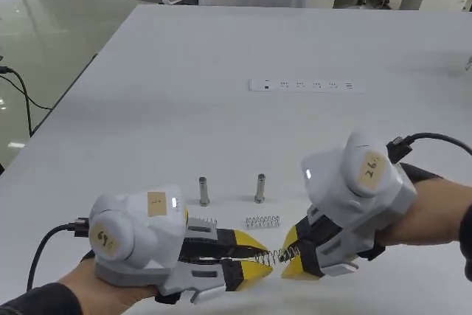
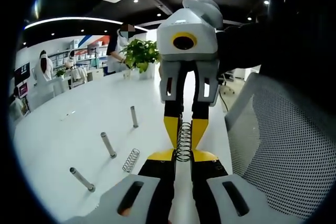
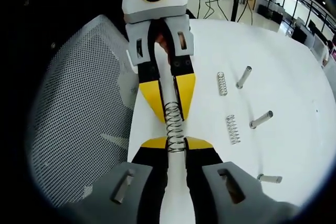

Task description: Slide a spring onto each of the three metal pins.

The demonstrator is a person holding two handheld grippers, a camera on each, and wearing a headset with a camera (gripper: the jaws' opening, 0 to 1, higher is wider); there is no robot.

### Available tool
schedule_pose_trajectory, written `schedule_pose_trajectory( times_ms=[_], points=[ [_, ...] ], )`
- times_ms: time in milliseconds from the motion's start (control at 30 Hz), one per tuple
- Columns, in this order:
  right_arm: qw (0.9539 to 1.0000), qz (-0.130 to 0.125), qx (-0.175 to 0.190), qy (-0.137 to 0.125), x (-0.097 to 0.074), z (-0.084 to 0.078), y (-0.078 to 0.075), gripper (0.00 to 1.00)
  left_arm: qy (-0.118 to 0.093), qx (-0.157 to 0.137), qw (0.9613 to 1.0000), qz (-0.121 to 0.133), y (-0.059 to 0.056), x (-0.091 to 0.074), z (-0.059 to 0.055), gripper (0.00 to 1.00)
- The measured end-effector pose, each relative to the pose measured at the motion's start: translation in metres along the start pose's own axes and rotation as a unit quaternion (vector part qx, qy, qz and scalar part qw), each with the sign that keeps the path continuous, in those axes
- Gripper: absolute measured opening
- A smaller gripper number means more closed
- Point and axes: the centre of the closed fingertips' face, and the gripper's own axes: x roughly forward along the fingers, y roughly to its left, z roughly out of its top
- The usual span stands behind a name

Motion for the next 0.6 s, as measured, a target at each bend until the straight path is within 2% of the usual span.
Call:
schedule_pose_trajectory(
  times_ms=[200,600],
  points=[
    [0.9998,0.001,0.008,-0.018,-0.008,0.011,0.001,0.13,0.001,0.001,1.0000,0.000,0.000,0.001,-0.001,0.07],
    [0.9989,0.007,0.021,-0.041,-0.014,0.025,0.005,0.13,0.002,0.005,1.0000,-0.002,-0.001,0.002,-0.001,0.07]
  ],
)
